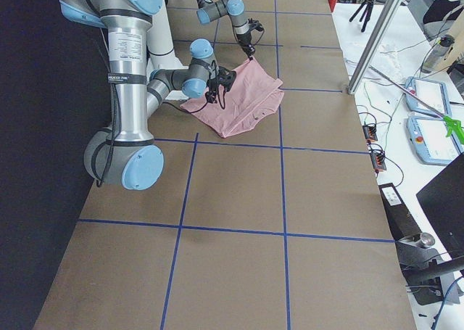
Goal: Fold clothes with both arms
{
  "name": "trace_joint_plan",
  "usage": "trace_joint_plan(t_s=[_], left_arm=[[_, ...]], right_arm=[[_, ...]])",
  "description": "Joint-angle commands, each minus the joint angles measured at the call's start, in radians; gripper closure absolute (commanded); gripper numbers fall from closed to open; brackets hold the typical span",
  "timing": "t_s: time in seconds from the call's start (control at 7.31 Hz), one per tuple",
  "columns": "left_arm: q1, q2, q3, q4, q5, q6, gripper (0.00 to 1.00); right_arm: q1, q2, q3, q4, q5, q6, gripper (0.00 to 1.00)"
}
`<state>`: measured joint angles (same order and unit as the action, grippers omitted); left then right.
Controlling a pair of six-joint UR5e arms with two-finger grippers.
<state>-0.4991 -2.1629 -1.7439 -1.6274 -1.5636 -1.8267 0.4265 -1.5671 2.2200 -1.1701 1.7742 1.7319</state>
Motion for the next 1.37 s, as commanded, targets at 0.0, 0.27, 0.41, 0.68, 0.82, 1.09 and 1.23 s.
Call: trace_joint_plan(t_s=[0.0,0.27,0.41,0.68,0.82,1.09,1.23], left_arm=[[-0.149,-0.128,0.314,-0.238,0.019,0.163,1.00],[-0.232,-0.249,0.583,-0.446,0.049,0.286,1.00],[-0.234,-0.274,0.646,-0.521,0.081,0.309,1.00],[-0.234,-0.298,0.719,-0.586,0.085,0.340,0.01],[-0.234,-0.304,0.718,-0.586,0.085,0.348,0.00],[-0.240,-0.298,0.669,-0.553,0.039,0.353,0.00],[-0.240,-0.261,0.582,-0.496,-0.070,0.342,0.00]], right_arm=[[0.041,0.001,-0.039,0.001,0.002,0.000,0.00],[0.054,0.022,-0.045,0.000,-0.002,0.000,0.00],[0.054,0.022,-0.049,0.000,-0.004,0.000,0.00],[0.055,0.024,-0.057,0.000,-0.009,0.000,0.00],[0.057,0.024,-0.057,0.000,-0.012,0.000,0.00],[0.055,0.025,-0.054,0.000,-0.009,0.000,0.00],[0.058,0.041,-0.057,-0.011,-0.009,0.000,0.00]])
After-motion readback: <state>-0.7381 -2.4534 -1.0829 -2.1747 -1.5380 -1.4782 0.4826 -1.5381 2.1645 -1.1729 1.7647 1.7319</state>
